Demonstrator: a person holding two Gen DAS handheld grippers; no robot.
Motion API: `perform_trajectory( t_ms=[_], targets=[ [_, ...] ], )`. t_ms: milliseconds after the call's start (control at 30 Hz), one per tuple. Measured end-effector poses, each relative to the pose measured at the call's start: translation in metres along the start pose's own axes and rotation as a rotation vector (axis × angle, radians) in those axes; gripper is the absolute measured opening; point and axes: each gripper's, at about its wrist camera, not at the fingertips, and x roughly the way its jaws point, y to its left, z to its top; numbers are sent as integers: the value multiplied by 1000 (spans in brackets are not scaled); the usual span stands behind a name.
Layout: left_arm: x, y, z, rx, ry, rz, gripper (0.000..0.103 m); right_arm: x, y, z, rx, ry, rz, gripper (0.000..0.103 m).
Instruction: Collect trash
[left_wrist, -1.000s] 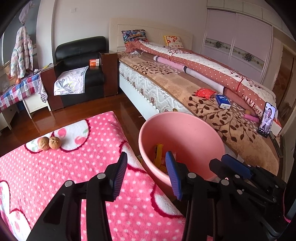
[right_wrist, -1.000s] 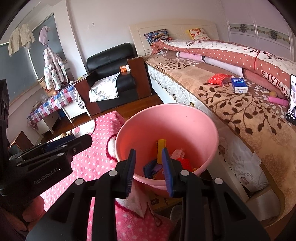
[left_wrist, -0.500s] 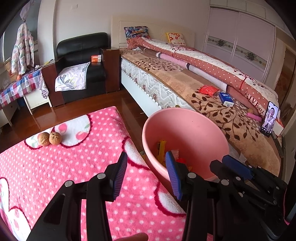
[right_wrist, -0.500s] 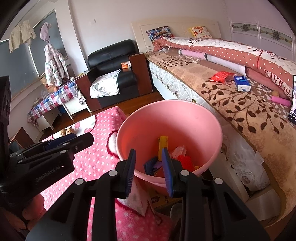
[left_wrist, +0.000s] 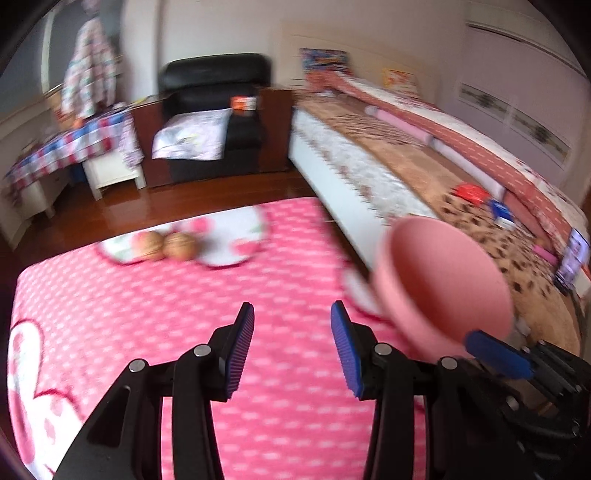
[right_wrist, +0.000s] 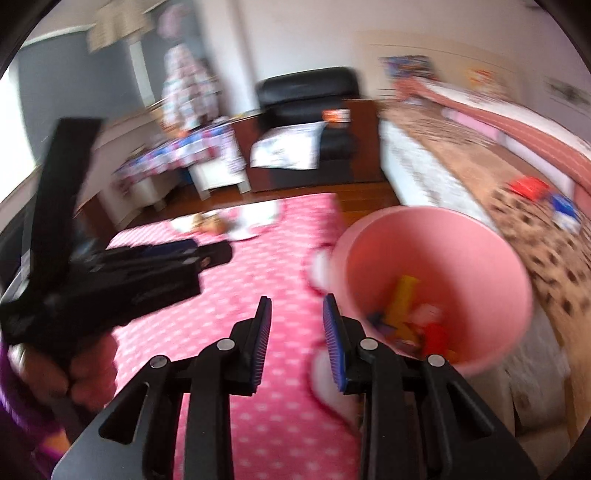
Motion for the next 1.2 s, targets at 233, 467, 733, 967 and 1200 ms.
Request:
perform_trajectory(
  t_ms=[233, 467, 733, 967, 1200],
  targets=[
    [-17, 114, -22, -149, -19, 191, 43, 37, 78, 9, -253, 81, 210, 29],
    [-32, 201, -63, -308, 0, 298, 44, 77, 161, -5, -483, 209, 396, 29],
    [-35, 249, -103, -424, 55, 382, 45, 95, 228, -53, -752, 346, 555, 29],
    [-28, 242, -105, -367, 58, 374, 67, 96, 238, -55, -775, 319, 570, 46],
    [-9, 227, -94, -289, 118, 396, 87, 94, 234, -61, -803, 323, 637, 78]
  ],
)
